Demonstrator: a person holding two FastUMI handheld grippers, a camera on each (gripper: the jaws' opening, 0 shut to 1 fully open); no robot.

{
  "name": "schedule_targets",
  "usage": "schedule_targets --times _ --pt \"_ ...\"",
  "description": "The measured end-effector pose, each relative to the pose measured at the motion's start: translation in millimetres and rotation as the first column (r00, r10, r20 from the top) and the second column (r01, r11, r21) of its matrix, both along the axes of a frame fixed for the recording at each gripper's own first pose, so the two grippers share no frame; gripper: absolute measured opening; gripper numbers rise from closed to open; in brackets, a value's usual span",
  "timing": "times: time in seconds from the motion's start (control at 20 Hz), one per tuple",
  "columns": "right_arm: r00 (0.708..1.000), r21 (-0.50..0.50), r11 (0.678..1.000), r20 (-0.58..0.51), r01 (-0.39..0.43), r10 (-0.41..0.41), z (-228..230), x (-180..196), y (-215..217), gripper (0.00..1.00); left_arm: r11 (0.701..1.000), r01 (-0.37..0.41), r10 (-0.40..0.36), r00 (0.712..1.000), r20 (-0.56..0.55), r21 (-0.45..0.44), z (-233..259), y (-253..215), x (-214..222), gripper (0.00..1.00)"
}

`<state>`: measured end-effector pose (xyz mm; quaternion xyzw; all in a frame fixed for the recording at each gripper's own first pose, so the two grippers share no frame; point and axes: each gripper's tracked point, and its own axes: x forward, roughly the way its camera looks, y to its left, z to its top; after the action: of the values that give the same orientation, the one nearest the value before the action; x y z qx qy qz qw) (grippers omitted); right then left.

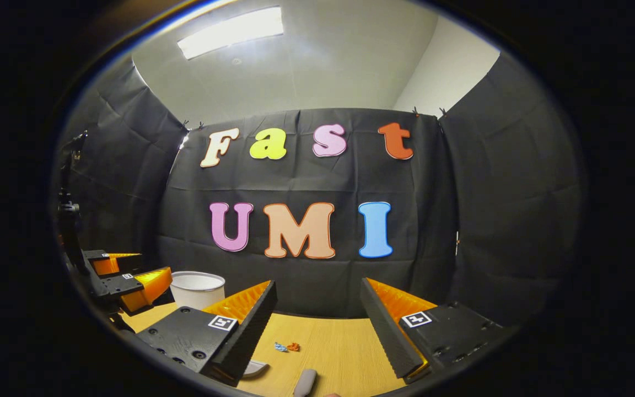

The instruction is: Pick up the small broom and dustpan from the desktop, sweep the trash into the dustpan with the broom, and then empty the trash into the garbage bin.

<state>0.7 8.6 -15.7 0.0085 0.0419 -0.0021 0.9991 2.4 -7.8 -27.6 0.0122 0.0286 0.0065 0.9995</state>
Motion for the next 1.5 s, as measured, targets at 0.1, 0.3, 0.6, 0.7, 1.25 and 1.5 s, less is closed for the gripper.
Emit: schedule_targets --times 0.1,0.3,0.6,0.7,1.25,1.5 --pt "0.999 0.003 1.000 -0.035 -0.005 0.005 -14 1 1 0.92 1.000 0.005 -0.005 1.000 -0.024 -0.006 -11 -1 0 0.93" --pt "0.995 0.004 1.000 -0.097 -0.011 0.012 -41 13 5 0.92 1.000 0.016 -0.017 0.997 -0.076 -0.012 -34 -2 2 0.93" --pt "0.948 -0.003 0.999 -0.315 -0.054 0.051 -132 6 19 0.92 0.998 0.057 -0.059 0.967 -0.248 -0.015 -108 -12 -6 0.94" --pt "0.921 -0.007 0.997 -0.383 -0.074 0.066 -162 2 25 0.92 0.998 0.068 -0.066 0.948 -0.311 -0.004 -134 -13 -12 0.93" --pt "0.732 0.013 0.994 -0.676 -0.108 0.089 -300 -37 35 0.92 0.993 0.114 -0.095 0.777 -0.623 -0.010 -274 -23 -57 0.92" --pt "0.590 -0.002 0.994 -0.805 -0.111 0.064 -368 -69 29 0.92 0.995 0.101 -0.054 0.617 -0.785 0.011 -334 -10 -93 0.94"
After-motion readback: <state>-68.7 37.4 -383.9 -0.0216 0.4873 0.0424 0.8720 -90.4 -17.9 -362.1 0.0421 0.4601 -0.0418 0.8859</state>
